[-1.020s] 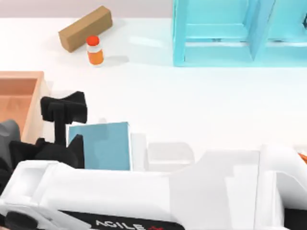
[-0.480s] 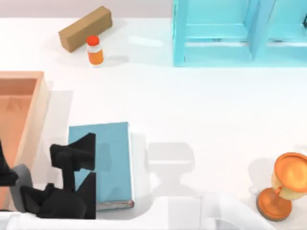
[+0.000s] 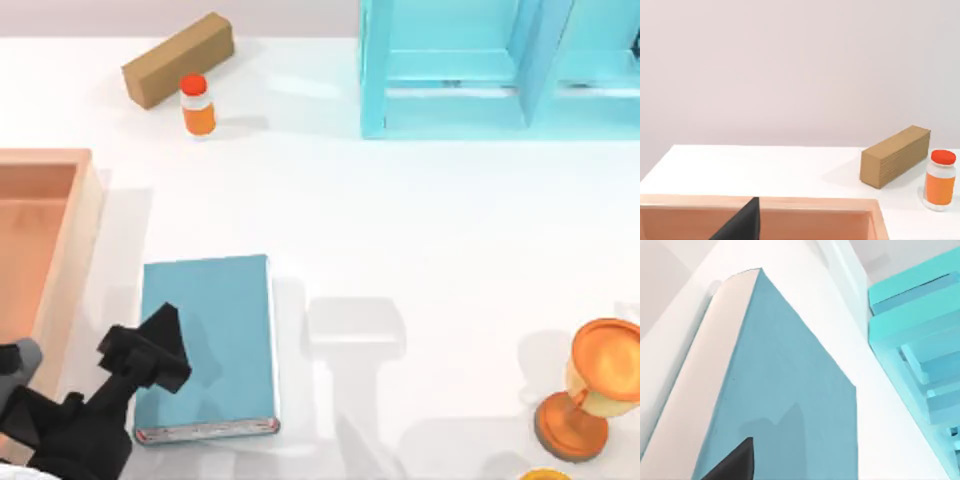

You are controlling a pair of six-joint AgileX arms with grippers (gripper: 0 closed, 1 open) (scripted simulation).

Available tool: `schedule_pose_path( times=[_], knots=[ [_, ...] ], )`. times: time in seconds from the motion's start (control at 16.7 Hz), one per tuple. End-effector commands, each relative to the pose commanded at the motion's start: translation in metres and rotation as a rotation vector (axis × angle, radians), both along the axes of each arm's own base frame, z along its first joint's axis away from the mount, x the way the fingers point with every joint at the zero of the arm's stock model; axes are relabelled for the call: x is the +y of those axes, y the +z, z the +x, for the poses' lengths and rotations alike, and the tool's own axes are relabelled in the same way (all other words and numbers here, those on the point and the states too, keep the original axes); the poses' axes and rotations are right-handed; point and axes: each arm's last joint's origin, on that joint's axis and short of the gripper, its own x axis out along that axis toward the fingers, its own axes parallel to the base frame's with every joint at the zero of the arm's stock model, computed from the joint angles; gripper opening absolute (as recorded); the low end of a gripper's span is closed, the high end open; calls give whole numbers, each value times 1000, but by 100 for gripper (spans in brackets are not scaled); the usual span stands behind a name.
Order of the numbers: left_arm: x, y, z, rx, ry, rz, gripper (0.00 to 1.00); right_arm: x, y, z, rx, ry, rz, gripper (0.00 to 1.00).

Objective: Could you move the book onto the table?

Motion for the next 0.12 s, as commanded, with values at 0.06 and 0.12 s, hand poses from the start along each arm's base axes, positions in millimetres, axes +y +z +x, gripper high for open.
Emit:
schedule_pose_path(
  times=[0.06,0.12],
  knots=[
    [0,0,0,0,0,0,100,-1,2,2,-1,-7,6,100],
    [0,0,0,0,0,0,100,-1,2,2,-1,-9,8,100]
  ],
)
